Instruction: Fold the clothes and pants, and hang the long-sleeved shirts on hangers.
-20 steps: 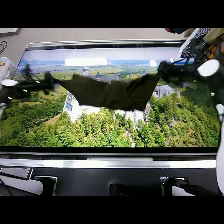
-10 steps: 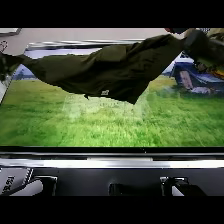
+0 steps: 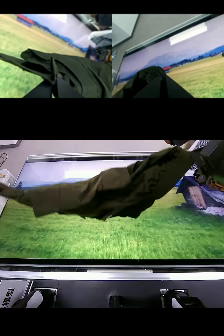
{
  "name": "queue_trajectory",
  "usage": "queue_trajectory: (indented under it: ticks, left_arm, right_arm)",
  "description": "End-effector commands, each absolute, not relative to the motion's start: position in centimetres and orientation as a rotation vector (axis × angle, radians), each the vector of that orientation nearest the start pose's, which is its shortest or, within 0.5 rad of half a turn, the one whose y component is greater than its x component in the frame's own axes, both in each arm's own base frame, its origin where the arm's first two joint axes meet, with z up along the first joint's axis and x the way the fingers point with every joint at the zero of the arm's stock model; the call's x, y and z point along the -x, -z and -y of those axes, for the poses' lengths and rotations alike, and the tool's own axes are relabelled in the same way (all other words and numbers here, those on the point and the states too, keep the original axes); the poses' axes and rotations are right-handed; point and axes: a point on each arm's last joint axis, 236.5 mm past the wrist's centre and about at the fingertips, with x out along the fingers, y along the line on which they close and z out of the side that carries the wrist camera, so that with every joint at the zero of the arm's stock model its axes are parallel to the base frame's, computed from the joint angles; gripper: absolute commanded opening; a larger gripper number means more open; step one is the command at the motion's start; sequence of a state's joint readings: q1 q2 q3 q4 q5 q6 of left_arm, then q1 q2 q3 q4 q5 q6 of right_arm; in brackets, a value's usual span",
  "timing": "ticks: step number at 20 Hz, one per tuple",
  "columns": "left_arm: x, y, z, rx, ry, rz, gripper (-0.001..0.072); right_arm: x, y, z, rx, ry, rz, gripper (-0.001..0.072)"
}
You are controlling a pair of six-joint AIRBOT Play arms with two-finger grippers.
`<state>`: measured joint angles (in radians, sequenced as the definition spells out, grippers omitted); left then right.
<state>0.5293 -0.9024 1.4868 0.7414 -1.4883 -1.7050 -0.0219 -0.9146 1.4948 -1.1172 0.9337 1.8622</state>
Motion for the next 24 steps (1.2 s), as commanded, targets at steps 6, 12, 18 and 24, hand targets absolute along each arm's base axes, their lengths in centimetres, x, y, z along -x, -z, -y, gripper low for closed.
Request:
queue_trajectory:
  ticks: [6, 12, 18, 24]
  left_arm:
    - [-23.2, -24.9, 1.6, 0.699, 0.012, -0.997, 0.001]
    - [-25.6, -12.4, 2.4, 0.817, 0.003, -1.228, 0.001]
    - [-32.7, 0.6, 3.5, 0.906, -0.02, -1.286, 0.0013]
    - [-40.5, 3.8, 4.2, 1.103, 0.063, -1.099, 0.0013]
  right_arm:
    - [-35.0, -29.2, -8.4, -0.671, -0.183, -0.693, 0.0034]
    - [-42.0, -16.7, -9.2, -0.678, -0.1, -1.006, 0.0035]
    - [-53.4, -2.9, -12.4, -0.739, -0.056, -0.989, 0.0036]
    - [-60.9, -4.5, -10.5, -0.92, -0.013, -0.646, 0.0035]
